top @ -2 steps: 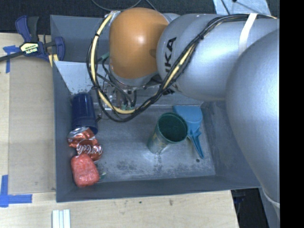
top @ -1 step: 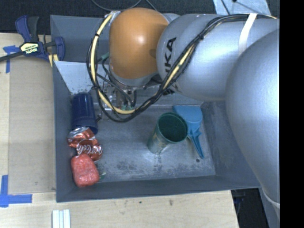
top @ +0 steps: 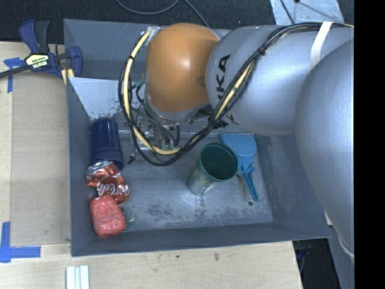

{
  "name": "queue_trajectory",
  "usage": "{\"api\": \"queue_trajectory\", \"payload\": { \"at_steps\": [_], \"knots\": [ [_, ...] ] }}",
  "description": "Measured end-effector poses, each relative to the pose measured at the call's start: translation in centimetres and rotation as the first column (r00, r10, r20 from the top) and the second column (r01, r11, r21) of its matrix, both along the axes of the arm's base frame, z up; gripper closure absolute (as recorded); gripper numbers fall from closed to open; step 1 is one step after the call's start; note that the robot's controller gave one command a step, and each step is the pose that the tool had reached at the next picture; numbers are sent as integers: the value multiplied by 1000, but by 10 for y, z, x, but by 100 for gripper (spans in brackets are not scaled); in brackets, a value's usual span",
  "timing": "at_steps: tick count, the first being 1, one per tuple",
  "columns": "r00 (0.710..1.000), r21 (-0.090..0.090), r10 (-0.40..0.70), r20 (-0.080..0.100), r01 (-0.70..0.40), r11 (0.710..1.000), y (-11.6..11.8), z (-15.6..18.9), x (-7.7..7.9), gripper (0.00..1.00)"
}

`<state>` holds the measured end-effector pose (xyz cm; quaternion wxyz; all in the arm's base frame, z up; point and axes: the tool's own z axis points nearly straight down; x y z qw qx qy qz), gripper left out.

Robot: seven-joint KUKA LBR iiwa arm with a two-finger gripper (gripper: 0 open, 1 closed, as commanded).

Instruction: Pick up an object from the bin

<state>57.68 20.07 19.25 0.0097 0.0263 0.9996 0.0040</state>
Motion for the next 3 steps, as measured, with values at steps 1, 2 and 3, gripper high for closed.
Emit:
{"api": "queue_trajectory", "payload": {
  "at_steps": [1, 2, 3],
  "knots": [
    [998, 2, -63, -3, 63, 998, -45, 1, 6, 100],
    [993, -1, -117, 2, 117, 993, -60, -12, -6, 100],
    [994, -2, 105, -3, -105, 994, -49, -1, 0, 100]
  ]
}}
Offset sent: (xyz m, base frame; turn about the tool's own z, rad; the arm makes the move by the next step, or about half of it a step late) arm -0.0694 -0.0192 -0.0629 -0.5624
